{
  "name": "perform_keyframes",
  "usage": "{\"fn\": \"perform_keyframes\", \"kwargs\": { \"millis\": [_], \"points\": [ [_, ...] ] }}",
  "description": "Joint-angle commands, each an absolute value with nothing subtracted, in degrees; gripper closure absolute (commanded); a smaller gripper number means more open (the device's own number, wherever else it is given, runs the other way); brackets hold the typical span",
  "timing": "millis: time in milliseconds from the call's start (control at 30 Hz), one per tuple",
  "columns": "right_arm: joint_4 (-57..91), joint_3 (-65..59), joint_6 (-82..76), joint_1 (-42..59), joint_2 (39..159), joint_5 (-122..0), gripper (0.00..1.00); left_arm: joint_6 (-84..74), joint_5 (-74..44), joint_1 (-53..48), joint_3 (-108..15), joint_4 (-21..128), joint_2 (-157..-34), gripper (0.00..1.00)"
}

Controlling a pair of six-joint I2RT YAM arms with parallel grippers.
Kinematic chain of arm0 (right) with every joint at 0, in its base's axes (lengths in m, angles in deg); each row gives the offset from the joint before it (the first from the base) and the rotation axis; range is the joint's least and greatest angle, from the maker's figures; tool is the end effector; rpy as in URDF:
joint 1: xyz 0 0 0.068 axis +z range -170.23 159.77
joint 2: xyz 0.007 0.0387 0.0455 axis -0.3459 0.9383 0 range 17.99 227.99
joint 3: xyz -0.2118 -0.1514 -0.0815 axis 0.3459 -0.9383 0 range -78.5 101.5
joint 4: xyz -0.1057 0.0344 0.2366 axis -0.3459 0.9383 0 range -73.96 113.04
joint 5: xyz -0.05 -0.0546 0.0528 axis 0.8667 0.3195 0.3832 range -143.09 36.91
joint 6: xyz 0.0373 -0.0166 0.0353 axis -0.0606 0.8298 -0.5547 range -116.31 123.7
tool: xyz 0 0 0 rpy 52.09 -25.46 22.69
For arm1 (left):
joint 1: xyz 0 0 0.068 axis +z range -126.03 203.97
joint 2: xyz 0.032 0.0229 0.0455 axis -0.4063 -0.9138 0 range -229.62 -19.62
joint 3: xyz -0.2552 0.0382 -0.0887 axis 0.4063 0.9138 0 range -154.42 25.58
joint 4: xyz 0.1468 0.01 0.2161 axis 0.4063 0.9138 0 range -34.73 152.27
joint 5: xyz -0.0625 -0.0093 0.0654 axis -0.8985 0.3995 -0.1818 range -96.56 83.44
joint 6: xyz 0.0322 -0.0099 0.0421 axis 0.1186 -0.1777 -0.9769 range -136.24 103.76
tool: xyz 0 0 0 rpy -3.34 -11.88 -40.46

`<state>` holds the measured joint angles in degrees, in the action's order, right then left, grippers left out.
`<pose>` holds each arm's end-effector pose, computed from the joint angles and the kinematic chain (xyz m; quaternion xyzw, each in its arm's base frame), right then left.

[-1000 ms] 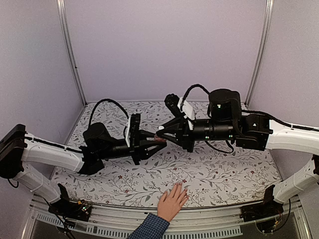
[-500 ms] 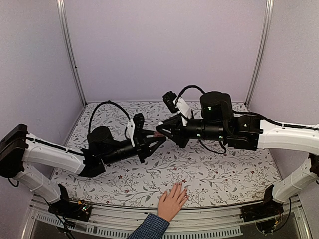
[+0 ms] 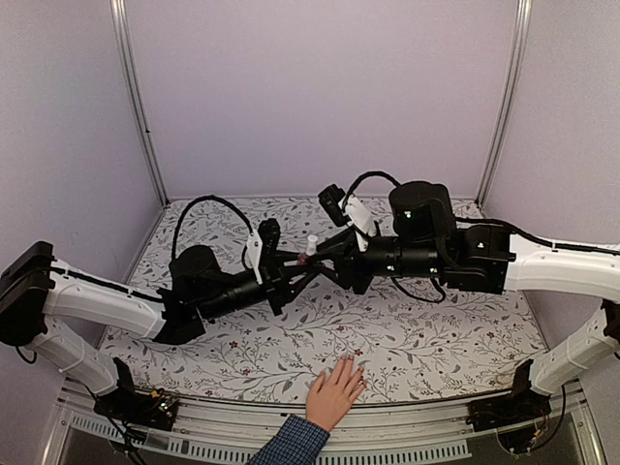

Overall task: Paint the nails
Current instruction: Screw the nail polish bottle.

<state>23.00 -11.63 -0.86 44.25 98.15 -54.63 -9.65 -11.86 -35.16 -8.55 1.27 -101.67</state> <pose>0.1412 0.2981 0.3377 -0.4164 0.7068 0.3331 0.4648 0.1516 -0.2599 0.2450 0.3265 0.5837 -0.4290 0.6072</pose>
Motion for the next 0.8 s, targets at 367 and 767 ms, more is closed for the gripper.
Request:
{"fn": "perform_keyframes", "kwargs": {
  "millis": [367, 767],
  "points": [
    [24.5, -18.6, 7.3, 44.1, 88.6, -68.7, 0.31, -9.9, -37.2, -31.8, -8.7, -1.1, -96.3, 1.0],
    [30.2, -14.4, 19.1, 44.2, 85.8, -83.3, 0.37, -6.3, -61.7, -31.8, -13.8, 1.9, -100.6, 1.0]
  ]
}}
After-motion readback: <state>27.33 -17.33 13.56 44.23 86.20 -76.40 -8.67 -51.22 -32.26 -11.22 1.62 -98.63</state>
